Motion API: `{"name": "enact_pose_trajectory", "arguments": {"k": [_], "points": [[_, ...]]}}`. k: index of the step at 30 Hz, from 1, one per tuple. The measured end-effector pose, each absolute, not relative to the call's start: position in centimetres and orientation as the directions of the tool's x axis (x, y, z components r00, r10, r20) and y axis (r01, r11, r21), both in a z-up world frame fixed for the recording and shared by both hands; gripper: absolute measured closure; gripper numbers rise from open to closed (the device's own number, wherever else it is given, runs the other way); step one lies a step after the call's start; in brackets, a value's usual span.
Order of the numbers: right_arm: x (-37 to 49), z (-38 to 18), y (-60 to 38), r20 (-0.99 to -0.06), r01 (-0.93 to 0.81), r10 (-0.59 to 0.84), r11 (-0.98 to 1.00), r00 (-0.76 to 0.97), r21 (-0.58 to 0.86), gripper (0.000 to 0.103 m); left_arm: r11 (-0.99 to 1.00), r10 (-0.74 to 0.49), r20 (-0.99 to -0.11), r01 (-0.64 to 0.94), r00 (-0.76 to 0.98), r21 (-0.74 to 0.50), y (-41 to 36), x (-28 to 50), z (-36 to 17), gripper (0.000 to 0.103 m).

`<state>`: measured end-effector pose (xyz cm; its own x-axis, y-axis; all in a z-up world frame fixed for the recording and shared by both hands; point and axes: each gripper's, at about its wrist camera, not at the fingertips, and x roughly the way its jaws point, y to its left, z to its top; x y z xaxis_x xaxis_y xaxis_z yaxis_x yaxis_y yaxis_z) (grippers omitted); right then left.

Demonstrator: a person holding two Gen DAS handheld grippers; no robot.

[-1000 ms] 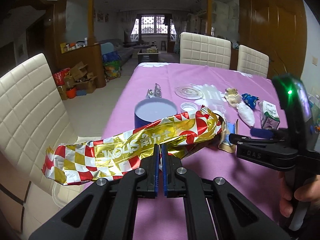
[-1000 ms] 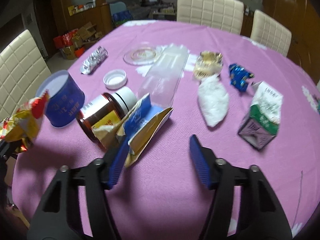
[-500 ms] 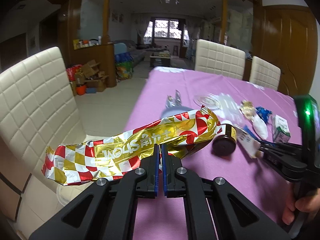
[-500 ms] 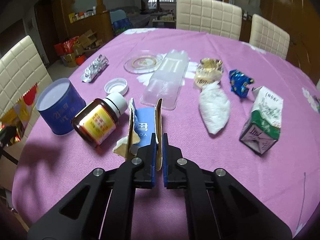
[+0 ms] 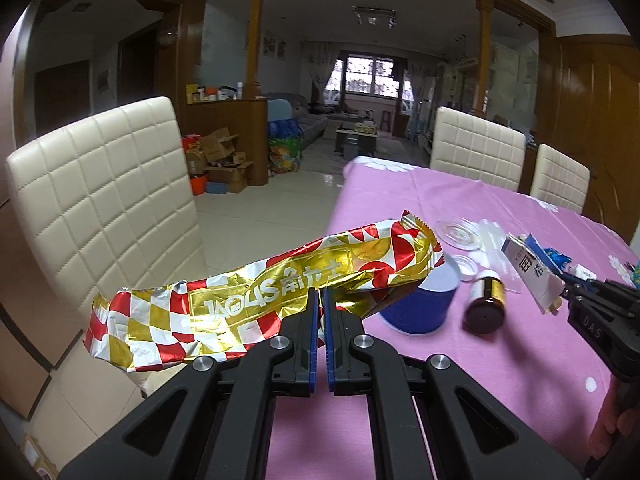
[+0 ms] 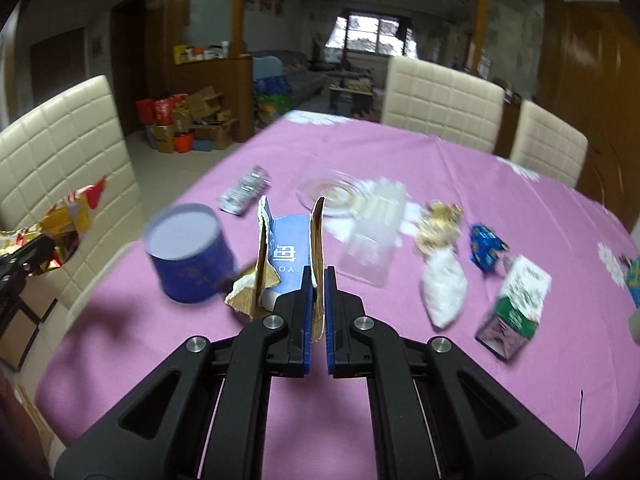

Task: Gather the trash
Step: 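Carry the wrapper and box to the clear bin and release both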

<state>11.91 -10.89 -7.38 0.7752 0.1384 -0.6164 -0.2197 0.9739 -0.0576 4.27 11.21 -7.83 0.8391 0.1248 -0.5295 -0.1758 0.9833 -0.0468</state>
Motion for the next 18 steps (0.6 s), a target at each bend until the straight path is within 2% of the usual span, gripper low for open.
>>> {"name": "enact_pose_trajectory", "arguments": {"k": [6,18], "points": [[11.4,-6.0,-6.8,-0.58,-0.322,0.22,0.943,0.785,-0.078,0.098,0.974,0.16,-0.535,-0.22,0.83,-0.05,13.4,4.1,-8.1,0.1],[11.9,-5.3,0.7,-0.571,-0.452,0.325,0.888,0.754,-0.09,0.098,0.957,0.183,-0.577,-0.279,0.796,-0.08,18.3,5.5,-9.5,0.098]]}}
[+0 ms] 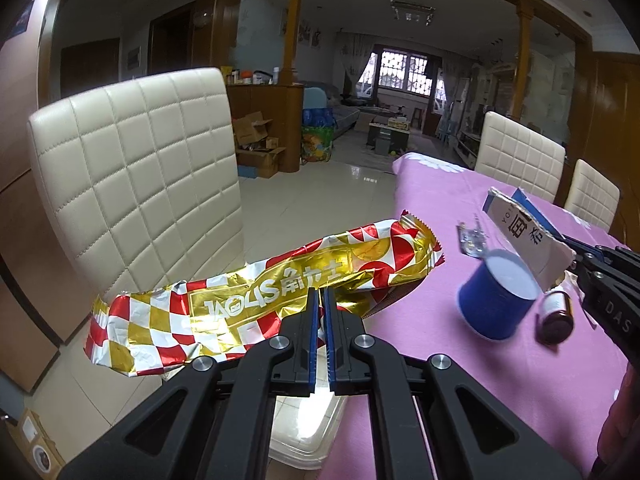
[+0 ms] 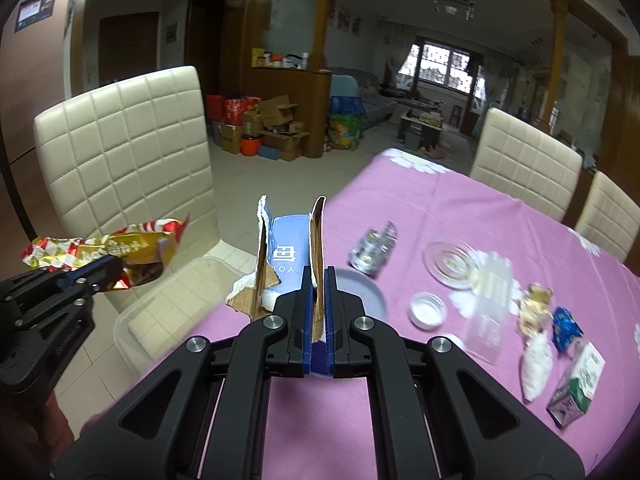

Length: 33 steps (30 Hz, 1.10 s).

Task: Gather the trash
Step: 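Carry the wrapper and box to the clear bin and release both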

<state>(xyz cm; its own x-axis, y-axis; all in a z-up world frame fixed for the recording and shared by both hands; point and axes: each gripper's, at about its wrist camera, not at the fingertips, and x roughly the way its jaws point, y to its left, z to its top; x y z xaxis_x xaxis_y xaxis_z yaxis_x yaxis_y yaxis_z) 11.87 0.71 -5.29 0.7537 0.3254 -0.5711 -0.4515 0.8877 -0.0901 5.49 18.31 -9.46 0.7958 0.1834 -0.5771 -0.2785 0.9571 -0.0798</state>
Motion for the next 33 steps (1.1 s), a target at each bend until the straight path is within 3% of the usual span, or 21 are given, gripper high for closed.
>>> {"name": "enact_pose_trajectory", "arguments": {"k": [4,5,6,7,10,18,33], "points": [[12.5,-5.3,2.0,-0.574,-0.463,0.332,0.881,0.748,-0.094,0.097,0.955,0.163,-0.613,-0.279,0.773,-0.097,19.6,6.8,-10.3,0.092],[12.8,-5.4,2.2,-0.575,-0.464,0.331,0.88,0.748,-0.097,0.097,0.956,0.152,-0.621,-0.274,0.769,-0.105,19.8,7.0,-10.4,0.066],[13.0,-5.4,2.5,-0.575,-0.464,0.329,0.88,0.749,-0.101,0.098,0.953,0.155,-0.626,-0.283,0.764,-0.109,20.2,7.2,-10.6,0.022],[13.2,-5.5,2.7,-0.576,-0.464,0.327,0.88,0.749,-0.104,0.098,0.947,0.178,-0.61,-0.304,0.772,-0.107,20.5,7.0,-10.6,0.012],[13.7,-5.9,3.5,-0.587,-0.464,0.32,0.879,0.744,-0.109,0.098,0.949,0.191,-0.568,-0.297,0.801,-0.1,20.8,6.6,-10.4,0.011],[14.1,-7.2,5.7,-0.623,-0.502,0.326,0.855,0.711,-0.127,0.097,0.918,0.218,-0.627,-0.376,0.748,-0.13,23.8,6.5,-12.3,0.011],[13.8,-8.5,11.0,-0.666,-0.604,0.38,0.785,0.642,-0.136,0.095,0.883,0.285,-0.639,-0.455,0.715,-0.115,26.9,4.9,-13.2,0.011]]}}
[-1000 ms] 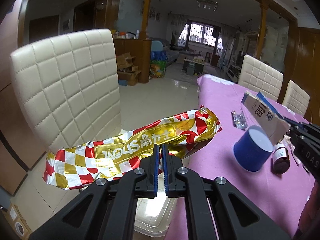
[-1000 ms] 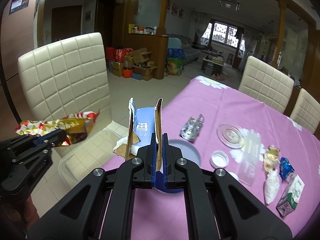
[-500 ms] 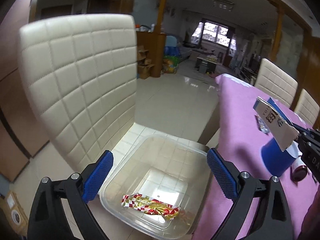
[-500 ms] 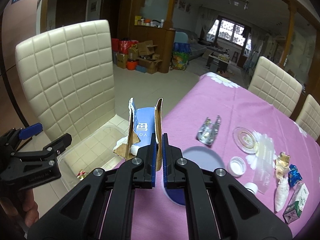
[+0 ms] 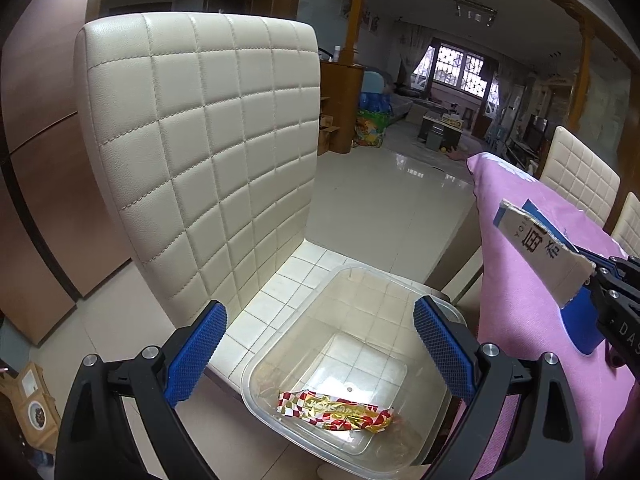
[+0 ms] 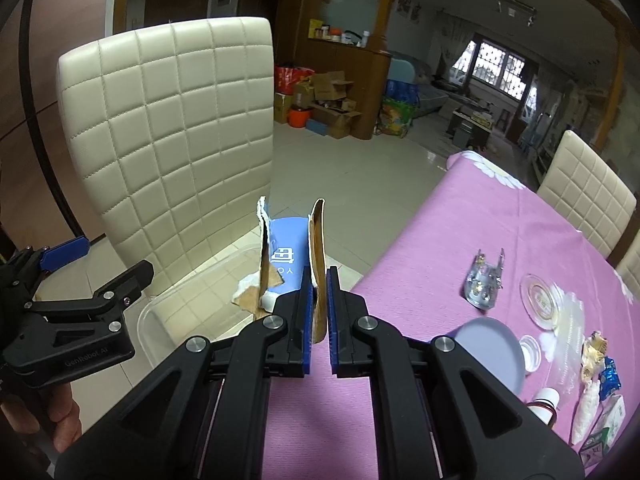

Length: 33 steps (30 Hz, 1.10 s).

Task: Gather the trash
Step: 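Carry the wrapper and box to the clear bin and release both, then grasp the blue round tin with the left gripper while the right grasps the brown bottle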

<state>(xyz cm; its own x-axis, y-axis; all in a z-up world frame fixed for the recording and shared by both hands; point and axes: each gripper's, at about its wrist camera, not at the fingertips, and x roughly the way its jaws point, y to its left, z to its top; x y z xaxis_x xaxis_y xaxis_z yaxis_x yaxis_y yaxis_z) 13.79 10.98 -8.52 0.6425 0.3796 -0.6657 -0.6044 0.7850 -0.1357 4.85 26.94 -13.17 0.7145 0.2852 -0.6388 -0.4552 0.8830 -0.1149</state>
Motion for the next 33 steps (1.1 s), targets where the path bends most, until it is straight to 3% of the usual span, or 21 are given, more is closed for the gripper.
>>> {"name": "enact_pose_trajectory", "arguments": {"k": [7,10,11,13,14,16,33], "points": [[14.3,-9.1,10.7,-0.69,-0.59,0.358,0.797,0.629,-0.125,0.094,0.877,0.287,-0.636,-0.464,0.716,-0.126,27.0,4.7,-13.1,0.011],[14.3,-9.1,10.5,-0.682,-0.596,0.372,0.794,0.63,-0.118,0.089,0.878,0.292,-0.63,-0.463,0.72,-0.122,26.8,4.5,-13.0,0.011],[14.4,-9.1,10.5,-0.682,-0.6,0.379,0.792,0.626,-0.11,0.082,0.879,0.292,-0.628,-0.461,0.721,-0.121,26.7,4.5,-12.9,0.011],[14.5,-9.1,10.1,-0.676,-0.613,0.413,0.787,0.611,-0.072,0.046,0.879,0.294,-0.626,-0.462,0.722,-0.12,26.6,4.4,-12.9,0.011],[14.3,-8.9,10.1,-0.664,-0.609,0.419,0.79,0.619,-0.07,0.018,0.878,0.295,-0.625,-0.463,0.722,-0.12,26.6,4.4,-12.8,0.011],[13.8,-8.4,9.8,-0.619,-0.6,0.425,0.795,0.66,-0.094,0.017,0.875,0.299,-0.623,-0.468,0.722,-0.122,26.7,4.3,-12.8,0.011],[13.3,-7.1,6.5,-0.608,-0.542,0.395,0.838,0.689,-0.07,0.017,0.905,0.269,-0.601,-0.411,0.753,-0.111,24.0,4.3,-11.0,0.011]]}}
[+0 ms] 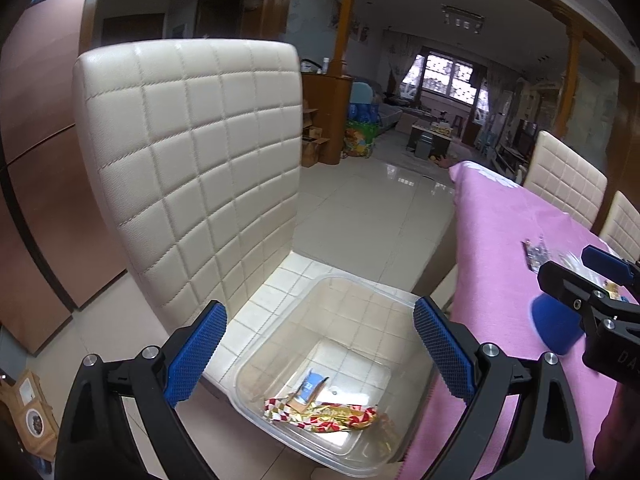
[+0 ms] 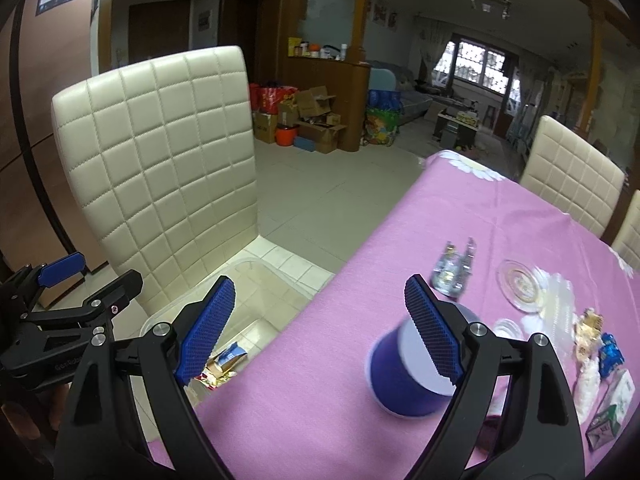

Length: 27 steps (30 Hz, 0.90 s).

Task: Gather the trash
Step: 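Grasp the blue round tin with the left gripper while the right grasps the brown bottle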

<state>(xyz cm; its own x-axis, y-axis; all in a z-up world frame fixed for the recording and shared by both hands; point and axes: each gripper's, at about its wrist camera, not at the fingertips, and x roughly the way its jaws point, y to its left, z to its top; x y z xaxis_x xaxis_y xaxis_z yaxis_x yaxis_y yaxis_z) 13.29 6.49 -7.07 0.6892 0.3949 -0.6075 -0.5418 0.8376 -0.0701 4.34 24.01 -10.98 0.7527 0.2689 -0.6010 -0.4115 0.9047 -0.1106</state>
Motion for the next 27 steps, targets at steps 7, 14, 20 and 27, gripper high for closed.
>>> {"name": "enact_pose_trajectory", "arguments": {"k": [7,14,20,27], "points": [[12.9,-6.7,1.4,-0.591,-0.448,0.329,0.892,0.736,-0.061,0.017,0.952,0.183,-0.579,-0.29,0.795,-0.097,19.4,5.2,-9.6,0.011],[13.6,-7.5,-4.0,-0.615,-0.334,0.233,0.941,0.753,-0.052,0.017,0.99,0.065,-0.584,-0.128,0.809,-0.067,13.2,7.0,-9.3,0.011],[14.8,-9.4,-6.5,-0.662,-0.28,0.193,0.96,0.724,-0.027,0.017,0.996,0.027,-0.598,-0.072,0.801,-0.052,10.8,8.1,-9.5,0.011],[15.9,-10.9,-8.0,-0.7,-0.248,0.166,0.969,0.695,-0.017,0.019,0.999,-0.03,-0.619,0.004,0.785,-0.044,8.1,9.7,-10.0,0.011]]}}
